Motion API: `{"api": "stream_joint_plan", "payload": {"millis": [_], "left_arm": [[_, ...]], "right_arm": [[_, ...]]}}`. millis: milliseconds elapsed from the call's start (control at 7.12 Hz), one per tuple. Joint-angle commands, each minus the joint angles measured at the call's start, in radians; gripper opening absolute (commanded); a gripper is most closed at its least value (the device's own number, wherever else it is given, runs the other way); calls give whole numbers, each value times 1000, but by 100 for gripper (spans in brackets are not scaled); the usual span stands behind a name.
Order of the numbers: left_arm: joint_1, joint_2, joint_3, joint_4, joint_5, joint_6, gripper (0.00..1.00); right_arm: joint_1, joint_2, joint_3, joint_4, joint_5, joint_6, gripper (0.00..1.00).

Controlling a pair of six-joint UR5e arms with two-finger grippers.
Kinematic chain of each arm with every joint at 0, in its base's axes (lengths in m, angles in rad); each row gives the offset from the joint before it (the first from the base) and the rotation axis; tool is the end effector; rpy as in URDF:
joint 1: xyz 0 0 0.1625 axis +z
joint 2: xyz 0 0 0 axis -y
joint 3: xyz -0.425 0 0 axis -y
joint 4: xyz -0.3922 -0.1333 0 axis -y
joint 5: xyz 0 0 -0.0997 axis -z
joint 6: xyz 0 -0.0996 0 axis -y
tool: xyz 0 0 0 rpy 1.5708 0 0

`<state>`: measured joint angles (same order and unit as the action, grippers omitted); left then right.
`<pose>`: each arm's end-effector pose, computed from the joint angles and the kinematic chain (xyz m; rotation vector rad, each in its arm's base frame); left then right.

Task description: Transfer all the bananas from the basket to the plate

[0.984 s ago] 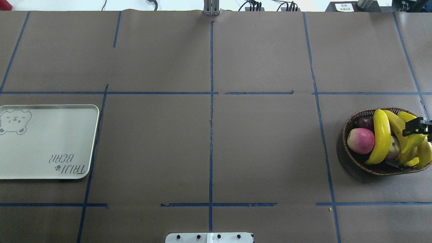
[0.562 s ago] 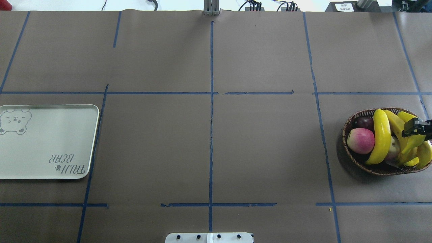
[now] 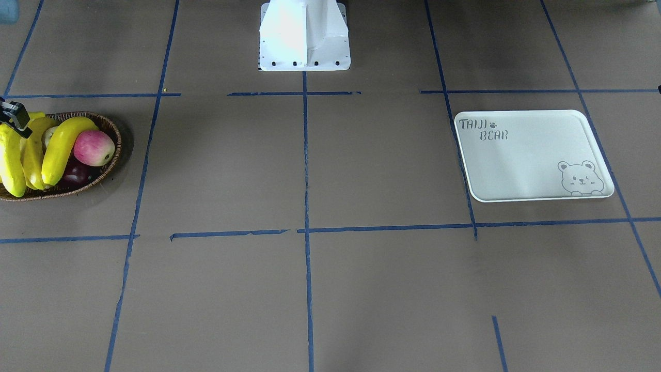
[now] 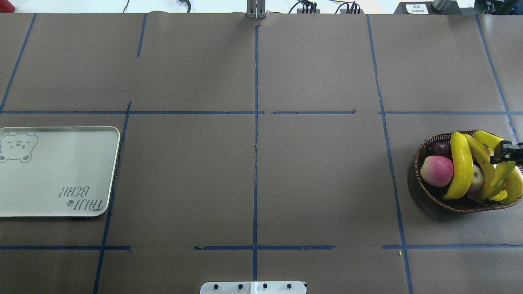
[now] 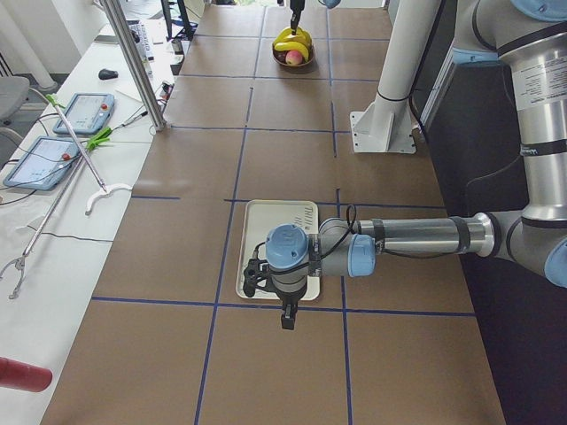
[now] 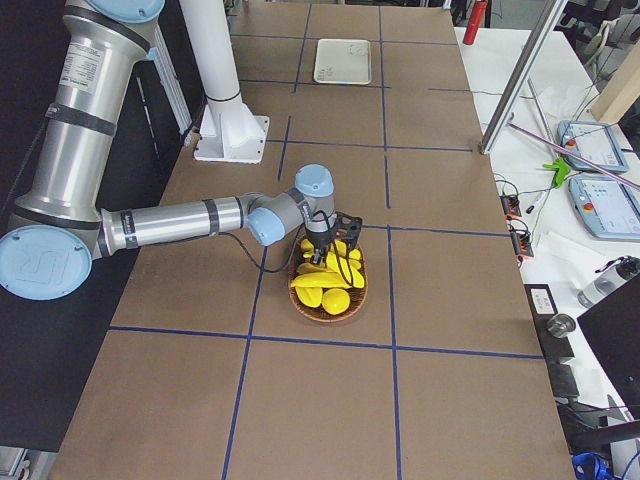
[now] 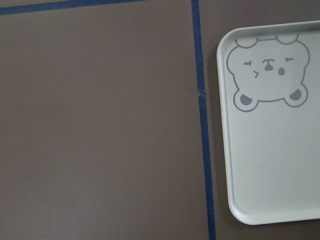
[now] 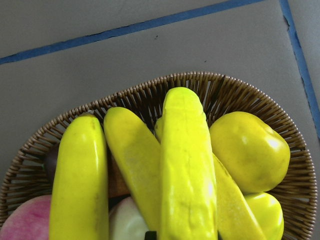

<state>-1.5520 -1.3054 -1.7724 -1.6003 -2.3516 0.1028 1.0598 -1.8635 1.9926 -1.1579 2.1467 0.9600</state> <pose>-0.0561 -0.3783 0.6717 0.0003 0.7818 0.1020 -0.1241 -0.3830 0.5391 0.0138 -0.7715 0.2706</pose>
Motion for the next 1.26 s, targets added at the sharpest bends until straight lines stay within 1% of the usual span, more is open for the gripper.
{"api": "stream_joint_plan", "payload": {"millis": [0, 141, 281, 422, 562, 703, 843, 984, 1124], "left_arm": [[1, -2, -11, -4, 0, 2, 100], [7, -6, -18, -3, 0, 3, 100], [12, -11, -25, -3, 2, -6, 100], [13, -58, -33, -16, 0, -9, 100], [13, -160, -7, -18, 6, -6, 100], [13, -199, 4, -20, -1, -9, 100], [16, -202, 5, -23, -9, -9, 100], [26, -230, 17, -21, -30, -47, 100], [70, -257, 2, -26, -82, -145, 100]], "right_arm": [[49, 3, 73, -8, 4, -15, 2], [52, 9, 113, -8, 5, -120, 2], [58, 29, 129, -5, 8, -206, 1], [57, 71, 127, -5, 9, -214, 1], [52, 120, 132, -6, 25, -205, 0], [48, 139, 132, 0, 66, -216, 0], [30, 197, 123, 0, 118, -219, 0], [-22, 252, 111, 3, 133, -201, 0], [-62, 307, 101, 3, 130, -135, 0]]}}
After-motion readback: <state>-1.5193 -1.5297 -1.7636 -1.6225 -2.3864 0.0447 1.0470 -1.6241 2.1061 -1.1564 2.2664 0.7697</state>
